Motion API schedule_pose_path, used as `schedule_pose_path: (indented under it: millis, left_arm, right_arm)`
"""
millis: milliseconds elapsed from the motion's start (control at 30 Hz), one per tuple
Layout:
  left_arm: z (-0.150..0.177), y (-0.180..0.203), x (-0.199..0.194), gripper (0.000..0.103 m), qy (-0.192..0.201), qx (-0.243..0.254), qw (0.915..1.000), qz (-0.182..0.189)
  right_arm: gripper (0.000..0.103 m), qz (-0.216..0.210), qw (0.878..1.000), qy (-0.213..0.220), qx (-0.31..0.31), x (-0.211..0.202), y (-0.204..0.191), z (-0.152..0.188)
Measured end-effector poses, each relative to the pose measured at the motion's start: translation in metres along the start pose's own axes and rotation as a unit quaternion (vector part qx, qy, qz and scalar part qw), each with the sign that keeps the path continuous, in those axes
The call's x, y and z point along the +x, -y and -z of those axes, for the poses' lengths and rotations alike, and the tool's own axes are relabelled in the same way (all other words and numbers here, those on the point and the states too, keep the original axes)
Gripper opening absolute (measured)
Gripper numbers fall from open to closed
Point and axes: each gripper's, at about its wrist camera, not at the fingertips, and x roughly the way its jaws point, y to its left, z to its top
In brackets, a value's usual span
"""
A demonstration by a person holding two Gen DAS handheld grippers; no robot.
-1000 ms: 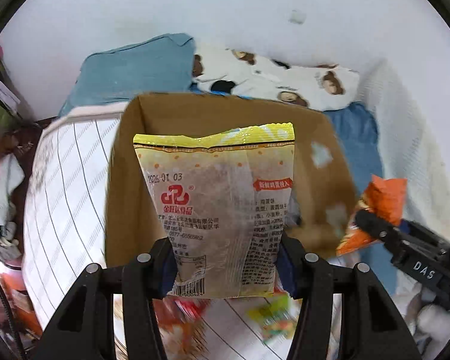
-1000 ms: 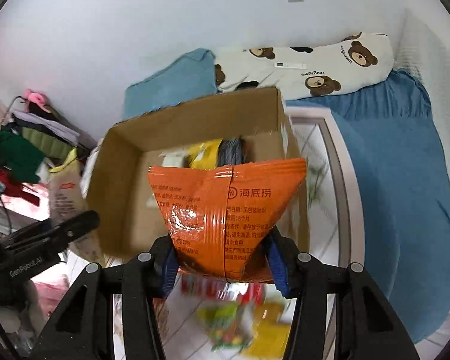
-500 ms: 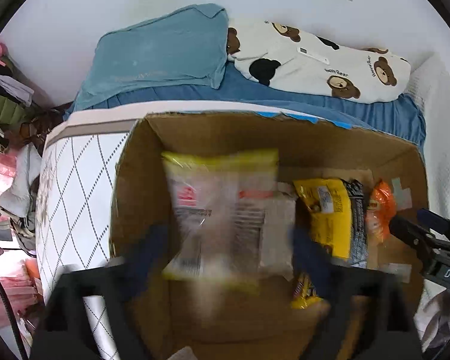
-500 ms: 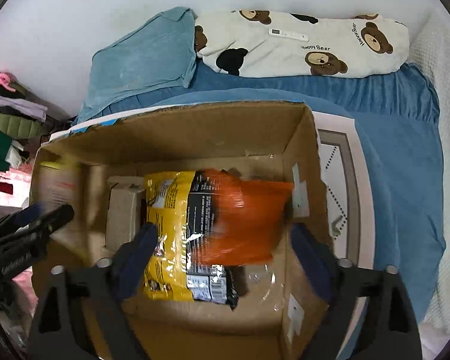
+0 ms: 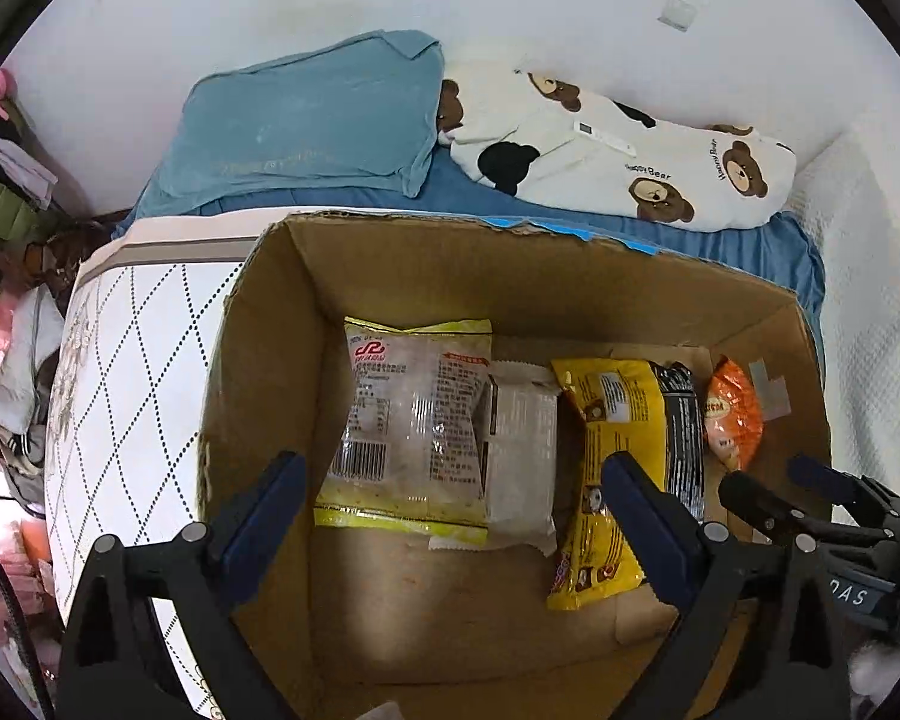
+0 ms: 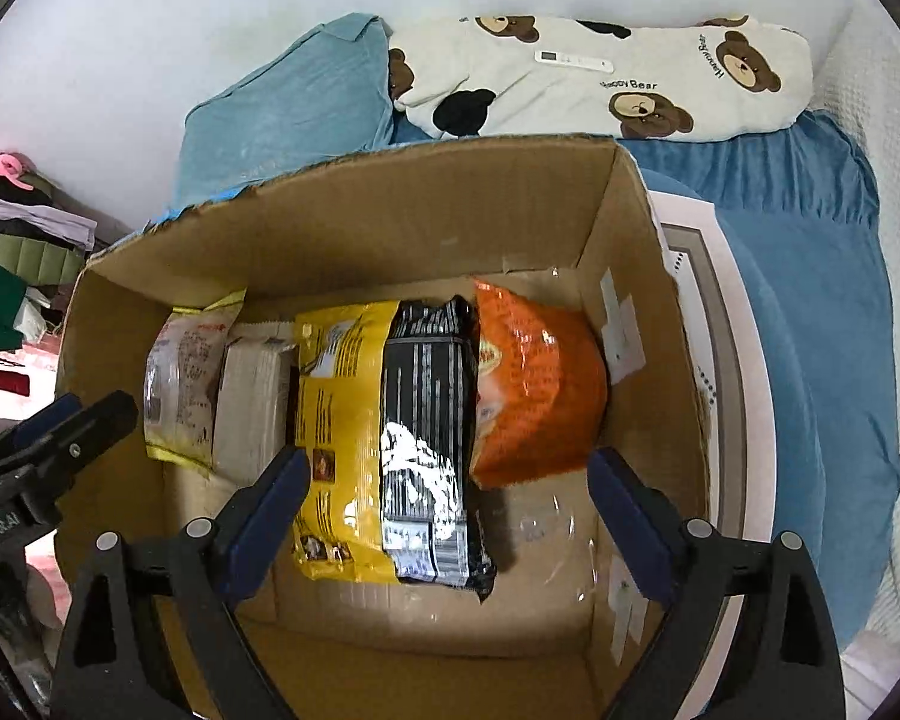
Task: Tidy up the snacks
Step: 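Carry both bags into the box and open both tools to drop them, then withdraw both tools from the box back over the remaining snacks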
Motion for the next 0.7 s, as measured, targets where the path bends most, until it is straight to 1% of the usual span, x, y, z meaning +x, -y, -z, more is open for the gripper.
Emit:
schedule_pose_path:
  millis: [167, 400, 433, 533, 700]
  left_arm:
    - [0.014, 0.001, -0.009, 0.100, 0.004, 0.003, 0.9999, 0.009]
    - [0.033, 0.004, -0.036, 0.100, 0.026, 0.007, 0.9995, 0.015]
    - [0.036, 0.005, -0.041, 0.100, 0.030, 0.008, 0.9994, 0.017]
    - [0.047, 0.009, -0.059, 0.100, 0.044, 0.015, 0.9981, 0.040]
    - [0.069, 0.011, -0.089, 0.100, 0.067, 0.022, 0.9962, 0.052]
  right_arm:
    - [0.096, 0.001, 1.000, 0.013, -0.004, -0.013, -0.003, 0.019]
    - [0.096, 0.002, 0.999, 0.042, -0.010, -0.043, -0.007, 0.043]
    - [0.096, 0.000, 0.999, 0.046, -0.011, -0.048, -0.008, 0.046]
    - [0.096, -0.011, 0.998, 0.063, -0.011, -0.065, -0.011, 0.059]
    - [0.096, -0.028, 0.996, 0.086, -0.008, -0.091, -0.014, 0.083]
